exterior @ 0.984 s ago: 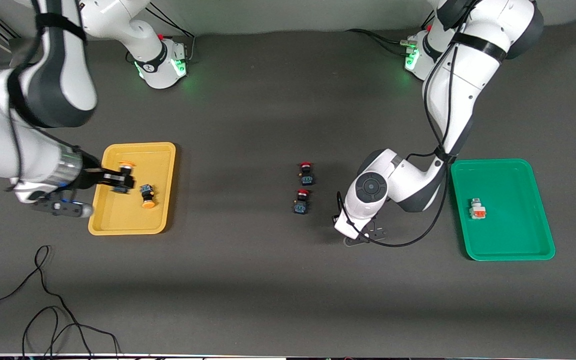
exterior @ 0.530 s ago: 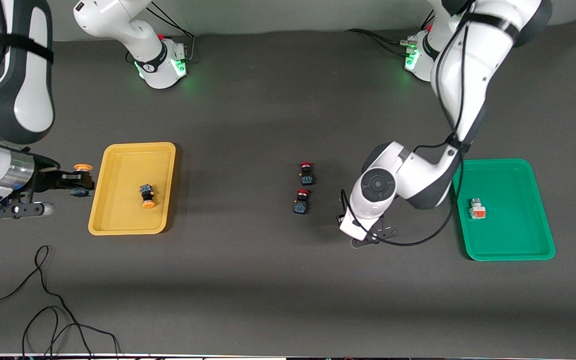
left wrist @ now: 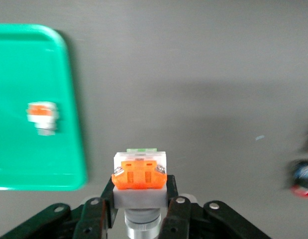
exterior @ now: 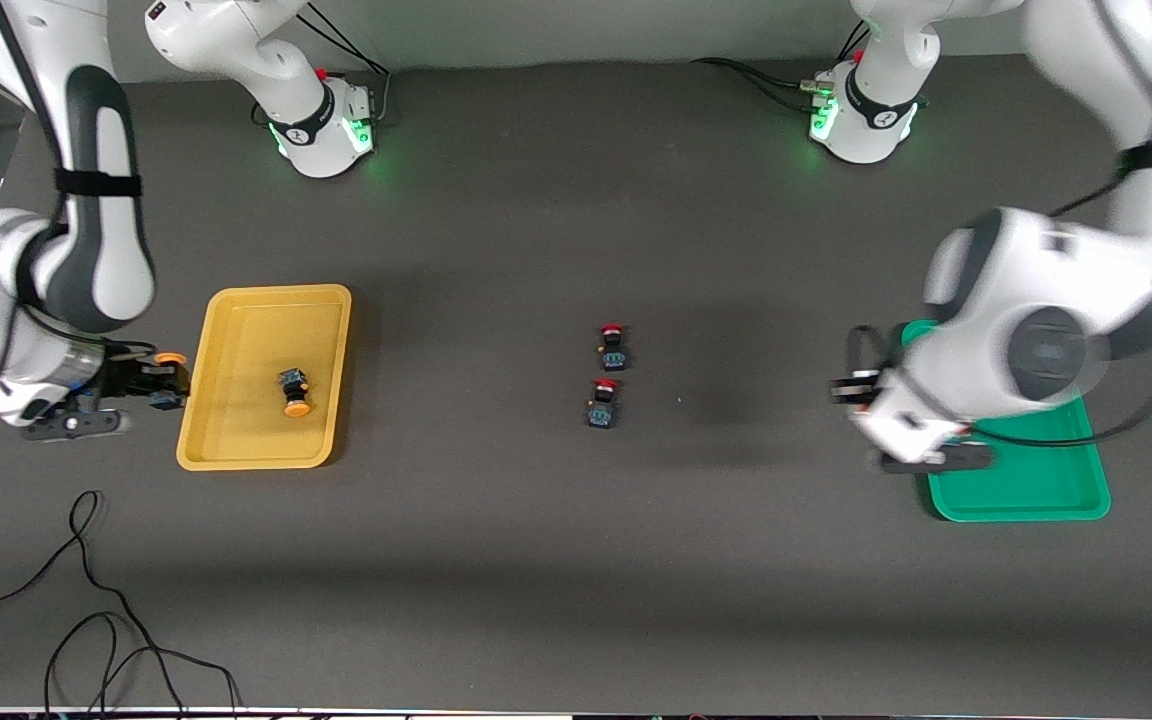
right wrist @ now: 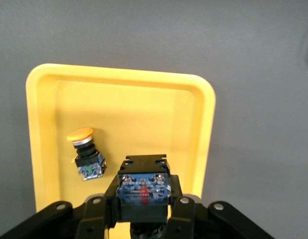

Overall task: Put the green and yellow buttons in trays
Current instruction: 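Carry the buttons into the yellow and green trays with both grippers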

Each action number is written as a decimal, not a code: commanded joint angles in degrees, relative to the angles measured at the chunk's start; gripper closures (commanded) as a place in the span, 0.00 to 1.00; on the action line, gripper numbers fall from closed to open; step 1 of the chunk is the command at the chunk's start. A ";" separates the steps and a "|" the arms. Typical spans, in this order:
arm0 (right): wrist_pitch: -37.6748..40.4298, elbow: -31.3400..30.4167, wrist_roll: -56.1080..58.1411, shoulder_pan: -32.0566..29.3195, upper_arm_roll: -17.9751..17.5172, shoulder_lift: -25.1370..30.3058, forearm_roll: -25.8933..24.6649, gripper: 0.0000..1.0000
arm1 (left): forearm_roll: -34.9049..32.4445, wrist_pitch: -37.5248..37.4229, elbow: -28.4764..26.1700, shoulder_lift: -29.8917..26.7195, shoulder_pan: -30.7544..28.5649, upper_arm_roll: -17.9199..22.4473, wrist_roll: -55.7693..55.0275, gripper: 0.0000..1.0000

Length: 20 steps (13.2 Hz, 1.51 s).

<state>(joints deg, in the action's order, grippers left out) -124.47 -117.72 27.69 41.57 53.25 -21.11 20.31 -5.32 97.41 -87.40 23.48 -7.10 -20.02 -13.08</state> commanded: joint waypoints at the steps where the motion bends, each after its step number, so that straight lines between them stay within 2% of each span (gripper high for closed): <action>1: -2.97 -0.84 5.77 0.88 -0.52 -6.12 8.12 1.00 | -2.04 -0.38 -2.16 -0.81 -10.09 -0.28 17.59 1.00; 3: -3.06 -0.75 9.65 1.06 -0.61 -9.81 13.07 1.00 | -6.87 0.67 -2.51 0.85 -15.47 -0.20 23.26 1.00; 5: -4.37 -0.67 10.36 1.06 -1.30 -12.71 14.75 1.00 | -11.18 3.73 -3.73 3.84 -17.76 -0.20 24.59 1.00; 8: -6.40 -0.75 10.45 0.44 -3.24 -14.39 16.15 1.00 | -13.75 18.11 -13.81 4.82 -19.96 1.91 24.42 1.00; 9: -6.40 -0.75 10.45 0.44 -3.68 -14.57 16.77 1.00 | -13.75 21.30 -15.50 5.26 -20.23 2.78 24.25 1.00; 11: -6.75 -0.49 10.54 0.44 -4.03 -15.36 17.04 1.00 | -14.88 22.73 -15.78 7.53 -20.23 3.23 23.98 1.00; 12: -6.67 -0.32 10.54 0.44 -4.03 -15.45 17.04 0.82 | -16.37 24.39 -15.78 8.68 -20.23 3.23 23.37 1.00; 13: -6.66 -0.31 10.54 0.44 -4.03 -15.45 17.04 0.53 | -16.65 25.45 -15.69 9.64 -20.32 3.32 23.19 0.94; 14: -6.75 -0.31 10.54 0.44 -4.03 -15.36 17.04 0.40 | -16.65 25.55 -15.61 9.83 -20.32 3.32 23.10 0.71; 15: -6.67 -0.31 10.54 0.35 -4.03 -15.36 17.04 0.36 | -16.56 25.63 -15.61 9.92 -20.32 3.32 22.93 0.15; 16: -6.66 -0.31 10.54 0.35 -3.95 -15.28 17.04 0.33 | -16.56 25.72 -15.26 10.27 -20.32 3.67 22.06 0.00; 18: -6.23 -0.31 10.54 0.44 -3.86 -14.31 16.95 0.32 | -16.39 25.29 -14.82 9.66 -20.23 3.76 20.91 0.00; 19: -5.62 -0.23 10.37 0.61 -3.51 -13.53 16.95 0.25 | -16.30 24.33 -13.60 9.05 -20.32 3.76 20.99 0.00; 20: -4.65 0.21 10.10 0.62 -3.25 -11.87 16.95 0.24 | -16.21 24.14 -12.28 8.43 -20.32 3.67 21.86 0.00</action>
<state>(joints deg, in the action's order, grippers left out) -130.62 -118.03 36.24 42.05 49.22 -35.88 35.80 -20.84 122.37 -101.26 33.85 -27.49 -16.47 9.13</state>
